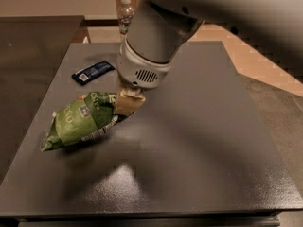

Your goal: Pick green jalapeno chip bag

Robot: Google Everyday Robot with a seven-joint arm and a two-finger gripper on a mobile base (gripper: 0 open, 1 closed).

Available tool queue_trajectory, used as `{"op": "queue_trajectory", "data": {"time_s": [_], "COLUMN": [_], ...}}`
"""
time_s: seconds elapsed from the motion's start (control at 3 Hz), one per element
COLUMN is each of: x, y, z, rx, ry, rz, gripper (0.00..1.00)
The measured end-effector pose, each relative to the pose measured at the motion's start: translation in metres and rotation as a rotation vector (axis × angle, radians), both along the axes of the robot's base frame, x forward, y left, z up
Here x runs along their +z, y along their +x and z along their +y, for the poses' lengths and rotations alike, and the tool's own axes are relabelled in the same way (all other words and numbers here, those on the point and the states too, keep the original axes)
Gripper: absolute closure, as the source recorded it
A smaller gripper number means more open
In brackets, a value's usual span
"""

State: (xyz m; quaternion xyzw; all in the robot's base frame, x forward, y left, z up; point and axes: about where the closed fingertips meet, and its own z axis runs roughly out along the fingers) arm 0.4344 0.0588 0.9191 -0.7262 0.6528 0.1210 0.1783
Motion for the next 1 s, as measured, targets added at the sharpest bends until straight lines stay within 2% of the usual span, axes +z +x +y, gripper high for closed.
{"op": "queue_trajectory", "data": {"time_s": [0.33,0.67,1.0], "x": [0.031,0.076,0.077], "y": [0.007,0.013,0.013], "z": [-0.002,-0.005,-0.005], "rx": [0.000,-0.011,-0.011], "ry": [0.028,0.080,0.081], "rz": [-0.039,-0.093,-0.094], "gripper": [1.00,1.00,1.00]}}
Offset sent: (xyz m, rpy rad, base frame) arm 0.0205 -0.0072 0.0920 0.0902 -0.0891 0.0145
